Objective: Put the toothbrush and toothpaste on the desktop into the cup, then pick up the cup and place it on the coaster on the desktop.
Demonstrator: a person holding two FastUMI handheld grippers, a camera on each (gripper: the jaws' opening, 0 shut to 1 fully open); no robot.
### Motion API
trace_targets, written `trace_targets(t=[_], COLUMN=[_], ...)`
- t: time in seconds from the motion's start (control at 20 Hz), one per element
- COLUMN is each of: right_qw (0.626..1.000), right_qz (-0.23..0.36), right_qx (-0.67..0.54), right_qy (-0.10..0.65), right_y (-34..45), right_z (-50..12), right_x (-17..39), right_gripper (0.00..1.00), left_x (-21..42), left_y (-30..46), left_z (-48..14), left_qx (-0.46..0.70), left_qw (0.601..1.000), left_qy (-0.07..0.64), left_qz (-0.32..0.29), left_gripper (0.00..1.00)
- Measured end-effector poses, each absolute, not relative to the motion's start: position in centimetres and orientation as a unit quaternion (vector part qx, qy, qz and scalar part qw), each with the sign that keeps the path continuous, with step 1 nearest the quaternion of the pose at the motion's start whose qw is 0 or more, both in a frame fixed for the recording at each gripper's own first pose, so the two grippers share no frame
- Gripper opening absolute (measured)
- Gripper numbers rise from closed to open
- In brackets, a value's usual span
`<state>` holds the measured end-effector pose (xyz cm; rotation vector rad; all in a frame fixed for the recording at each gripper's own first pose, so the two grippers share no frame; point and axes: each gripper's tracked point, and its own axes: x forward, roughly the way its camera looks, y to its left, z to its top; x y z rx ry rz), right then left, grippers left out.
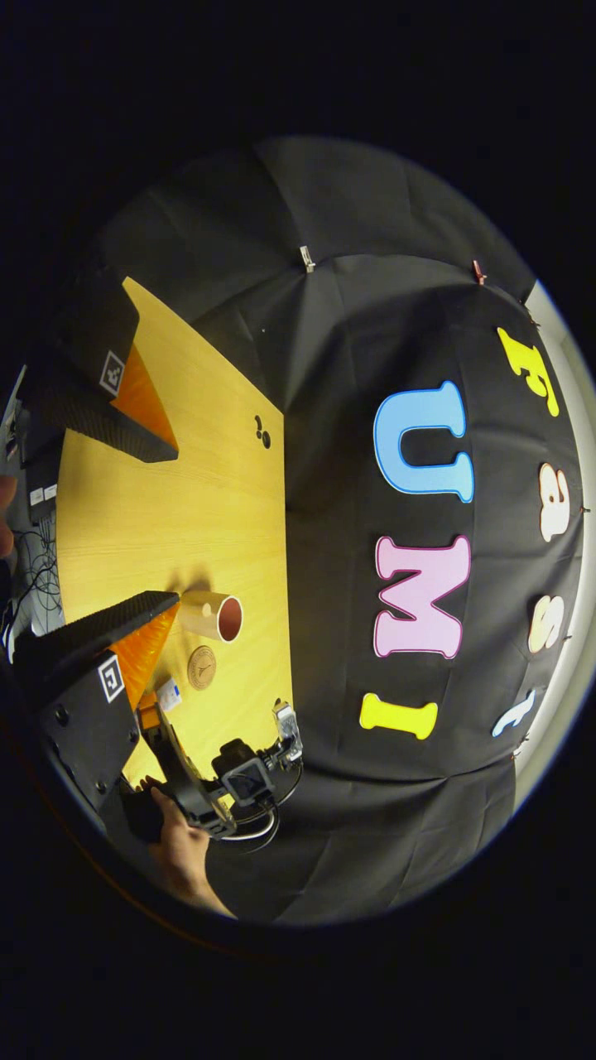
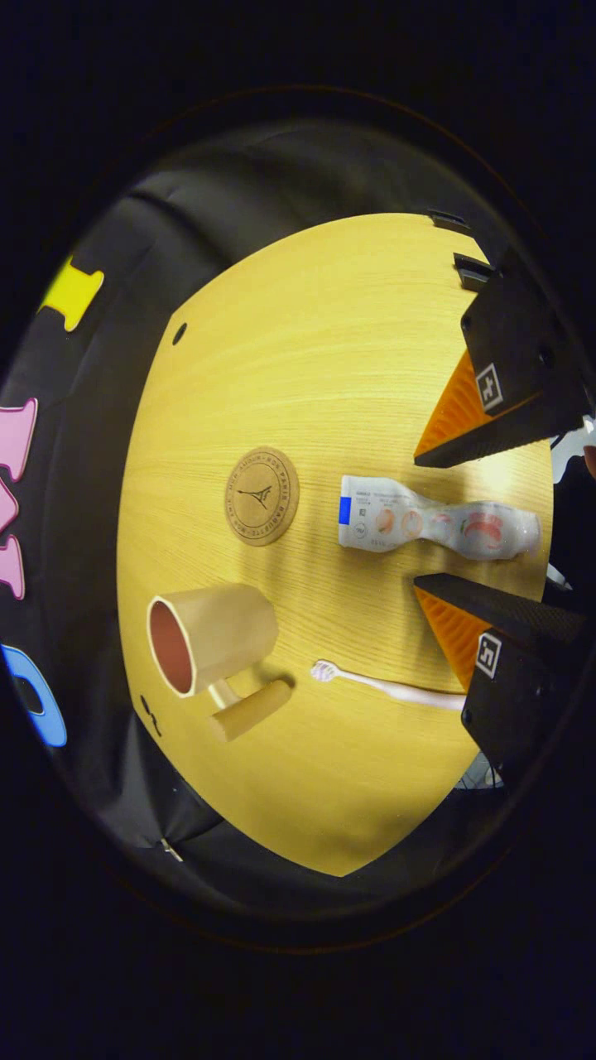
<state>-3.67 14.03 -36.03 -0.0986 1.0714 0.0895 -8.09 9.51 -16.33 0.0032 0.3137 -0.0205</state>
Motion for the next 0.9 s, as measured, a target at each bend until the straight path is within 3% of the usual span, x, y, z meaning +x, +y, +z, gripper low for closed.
trace_targets(t=[0.35,0.45,0.5,0.55,0.7,0.9], right_qw=[0.840,0.833,0.833,0.834,0.836,0.865], right_qz=[0.056,0.062,0.070,0.080,0.098,0.131], right_qx=[-0.022,-0.018,-0.023,-0.025,0.003,0.058], right_qy=[0.539,0.549,0.548,0.545,0.540,0.480], right_y=[15.4,15.2,15.1,15.0,14.5,13.0], right_z=[-37.5,-37.8,-37.7,-37.8,-37.5,-34.1], right_x=[-2.7,-2.6,-2.6,-2.6,-2.9,-3.2], right_gripper=[0.63,0.48,0.27,0.36,0.23,0.22], left_x=[-8.5,-8.2,-8.0,-7.8,-6.9,-5.0], left_y=[8.9,8.2,7.8,7.3,4.9,0.5], left_z=[-17.2,-17.2,-17.1,-17.3,-18.0,-20.2], left_qx=[-0.020,-0.022,-0.022,-0.021,-0.025,-0.048], left_qw=[0.985,0.984,0.984,0.983,0.980,0.968], left_qy=[0.170,0.175,0.177,0.180,0.196,0.243], left_qz=[0.006,0.007,0.006,0.005,-0.010,-0.042], left_gripper=[0.97,0.97,0.97,0.97,0.97,0.98])
